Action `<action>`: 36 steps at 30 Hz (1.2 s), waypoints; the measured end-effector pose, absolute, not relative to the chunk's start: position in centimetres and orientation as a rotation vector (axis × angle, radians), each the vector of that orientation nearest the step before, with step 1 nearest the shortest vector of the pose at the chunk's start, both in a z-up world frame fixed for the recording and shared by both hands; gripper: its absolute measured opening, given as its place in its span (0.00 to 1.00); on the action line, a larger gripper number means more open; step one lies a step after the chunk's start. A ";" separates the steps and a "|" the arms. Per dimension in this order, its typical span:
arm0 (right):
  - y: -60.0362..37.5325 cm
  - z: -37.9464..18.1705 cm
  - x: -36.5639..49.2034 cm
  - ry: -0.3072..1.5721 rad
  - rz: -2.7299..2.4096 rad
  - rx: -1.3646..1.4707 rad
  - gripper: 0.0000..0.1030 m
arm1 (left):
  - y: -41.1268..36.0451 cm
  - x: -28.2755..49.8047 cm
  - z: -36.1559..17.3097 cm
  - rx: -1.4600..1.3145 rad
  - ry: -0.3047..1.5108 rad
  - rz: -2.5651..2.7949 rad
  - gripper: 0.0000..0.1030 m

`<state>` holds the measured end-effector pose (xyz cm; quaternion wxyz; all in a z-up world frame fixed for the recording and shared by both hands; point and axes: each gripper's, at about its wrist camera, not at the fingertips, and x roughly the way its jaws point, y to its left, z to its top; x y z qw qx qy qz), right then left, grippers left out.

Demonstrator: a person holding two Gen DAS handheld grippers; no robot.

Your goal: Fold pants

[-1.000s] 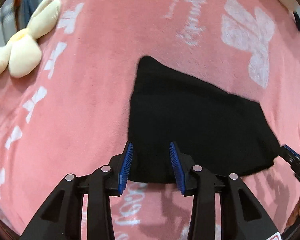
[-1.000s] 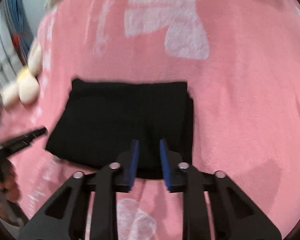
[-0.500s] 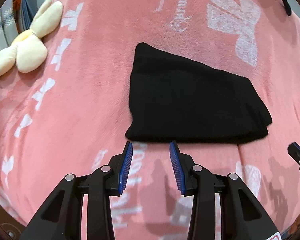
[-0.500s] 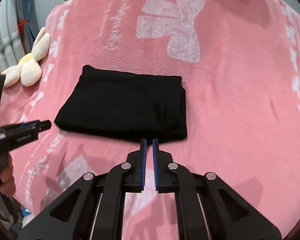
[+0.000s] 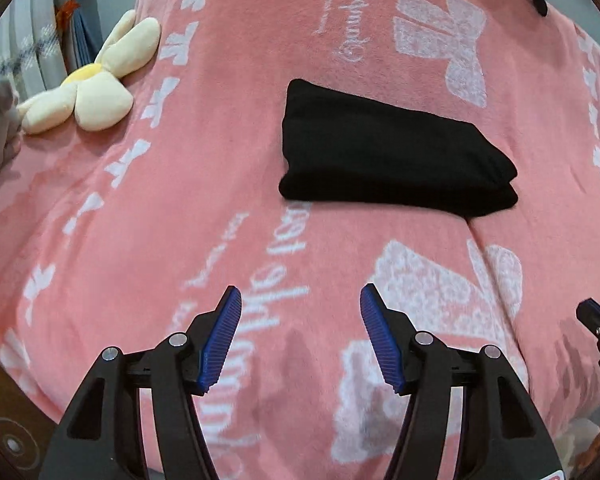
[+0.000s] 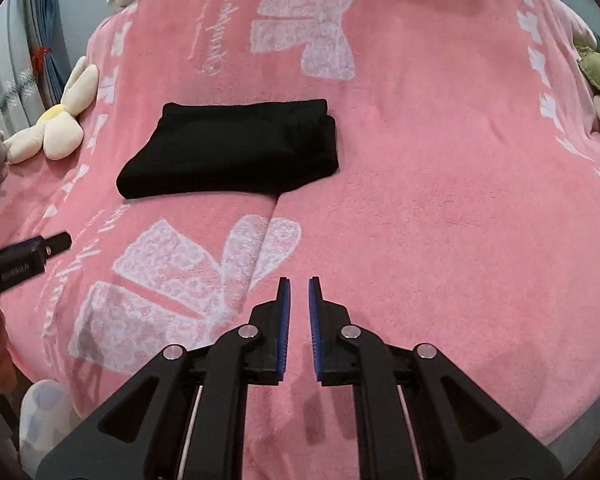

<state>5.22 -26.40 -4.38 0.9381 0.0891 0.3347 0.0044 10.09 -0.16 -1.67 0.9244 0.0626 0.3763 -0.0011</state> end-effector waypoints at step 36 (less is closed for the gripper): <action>-24.6 -5.3 5.1 0.693 -0.048 0.152 0.10 | -0.1 9.3 -5.5 0.124 0.725 -0.018 0.66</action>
